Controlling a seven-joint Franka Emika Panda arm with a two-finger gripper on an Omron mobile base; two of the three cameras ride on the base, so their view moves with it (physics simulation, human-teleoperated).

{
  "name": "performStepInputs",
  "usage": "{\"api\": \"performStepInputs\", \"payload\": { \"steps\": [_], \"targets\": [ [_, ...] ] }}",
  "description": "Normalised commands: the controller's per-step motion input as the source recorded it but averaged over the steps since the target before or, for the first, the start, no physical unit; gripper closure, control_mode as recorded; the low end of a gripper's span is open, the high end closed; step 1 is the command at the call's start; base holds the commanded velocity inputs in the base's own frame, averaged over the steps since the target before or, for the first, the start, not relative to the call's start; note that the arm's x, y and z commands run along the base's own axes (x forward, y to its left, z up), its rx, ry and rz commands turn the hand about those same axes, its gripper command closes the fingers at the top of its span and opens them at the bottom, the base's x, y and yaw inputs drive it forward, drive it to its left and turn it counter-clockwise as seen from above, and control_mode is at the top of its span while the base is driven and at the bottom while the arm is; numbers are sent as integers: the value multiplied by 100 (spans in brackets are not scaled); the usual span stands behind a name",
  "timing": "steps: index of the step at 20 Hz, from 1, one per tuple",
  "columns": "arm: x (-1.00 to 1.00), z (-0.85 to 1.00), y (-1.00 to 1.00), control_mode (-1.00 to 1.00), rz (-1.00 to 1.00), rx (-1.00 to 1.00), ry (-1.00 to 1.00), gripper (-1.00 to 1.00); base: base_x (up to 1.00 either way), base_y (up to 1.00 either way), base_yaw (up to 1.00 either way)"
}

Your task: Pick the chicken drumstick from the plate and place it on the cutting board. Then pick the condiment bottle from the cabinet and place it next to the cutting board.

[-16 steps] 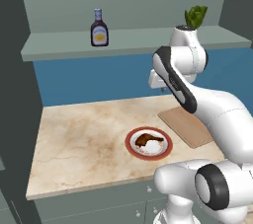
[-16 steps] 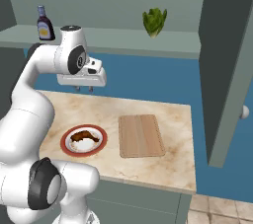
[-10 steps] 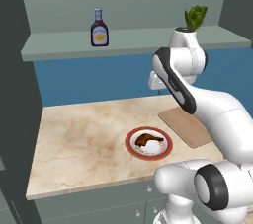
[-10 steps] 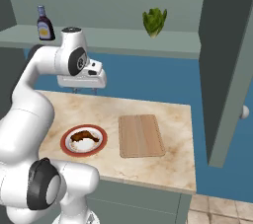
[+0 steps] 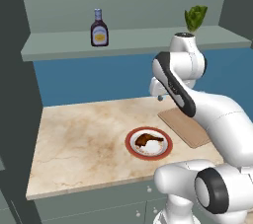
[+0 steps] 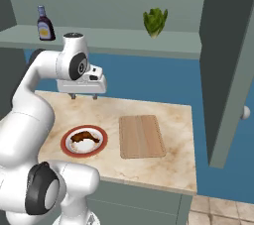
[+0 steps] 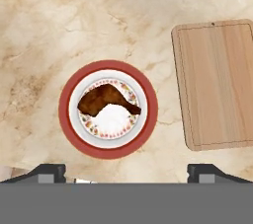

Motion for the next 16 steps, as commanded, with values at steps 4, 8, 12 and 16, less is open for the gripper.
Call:
{"api": "performStepInputs", "payload": {
  "steps": [4, 8, 12, 16],
  "targets": [
    [-18, -17, 0, -100, 12, 0, 3, -100, 0, 0, 0],
    [-17, -16, 0, -100, 14, 0, 3, -100, 0, 0, 0],
    [-16, -19, 0, -100, 16, -3, 4, -100, 0, 0, 0],
    [-13, -21, 0, -100, 17, -5, 4, -100, 0, 0, 0]
  ]
}}
